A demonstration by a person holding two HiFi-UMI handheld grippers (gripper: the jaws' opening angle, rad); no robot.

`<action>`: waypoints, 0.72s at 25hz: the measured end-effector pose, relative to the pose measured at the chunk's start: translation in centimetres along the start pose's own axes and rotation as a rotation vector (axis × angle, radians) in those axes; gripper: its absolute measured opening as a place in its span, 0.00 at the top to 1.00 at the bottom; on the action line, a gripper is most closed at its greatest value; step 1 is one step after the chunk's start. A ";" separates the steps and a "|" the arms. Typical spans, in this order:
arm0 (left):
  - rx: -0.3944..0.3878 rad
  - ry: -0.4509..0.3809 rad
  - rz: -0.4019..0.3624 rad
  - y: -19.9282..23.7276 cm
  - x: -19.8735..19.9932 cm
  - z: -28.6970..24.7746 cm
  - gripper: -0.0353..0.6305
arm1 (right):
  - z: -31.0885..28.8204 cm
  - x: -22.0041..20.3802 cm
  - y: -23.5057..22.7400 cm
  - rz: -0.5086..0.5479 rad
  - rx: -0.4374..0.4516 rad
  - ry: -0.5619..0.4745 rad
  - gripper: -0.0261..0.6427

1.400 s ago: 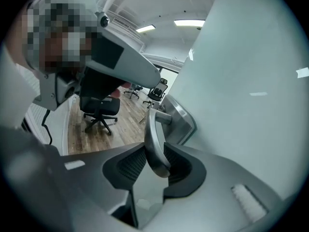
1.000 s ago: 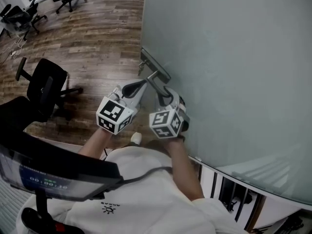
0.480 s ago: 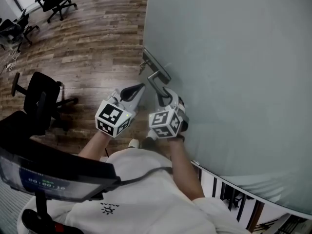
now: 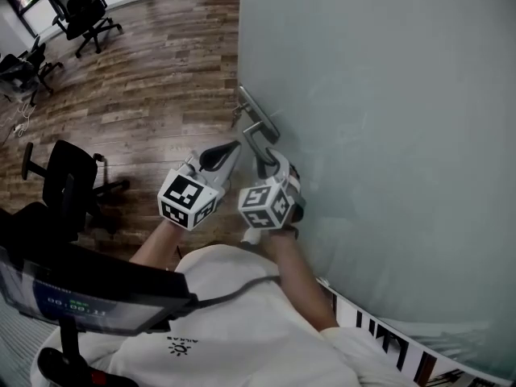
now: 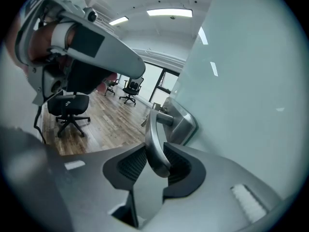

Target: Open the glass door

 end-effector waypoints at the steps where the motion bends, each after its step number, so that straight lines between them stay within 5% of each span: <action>1: 0.004 0.008 -0.002 -0.2 0.5 -1.3 0.94 | -0.3 -0.2 -1.4 -0.011 -0.006 -0.007 0.79; 8: -0.022 0.029 -0.016 0.3 -0.5 -4.3 0.94 | -3.1 -0.7 -4.0 -0.034 -0.033 -0.014 0.79; 18: -0.225 0.006 -0.046 1.2 -0.4 -6.2 0.94 | -2.8 -1.5 -3.5 -0.074 -0.114 0.058 0.79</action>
Point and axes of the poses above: the fingertips, and each gripper's own axes: z backward along the fingers, y to its left, x out of its top, the point moved 2 cm from there along z, backward along the fingers, and after that the axes turned 2 degrees about z, right-handed, at the moved point
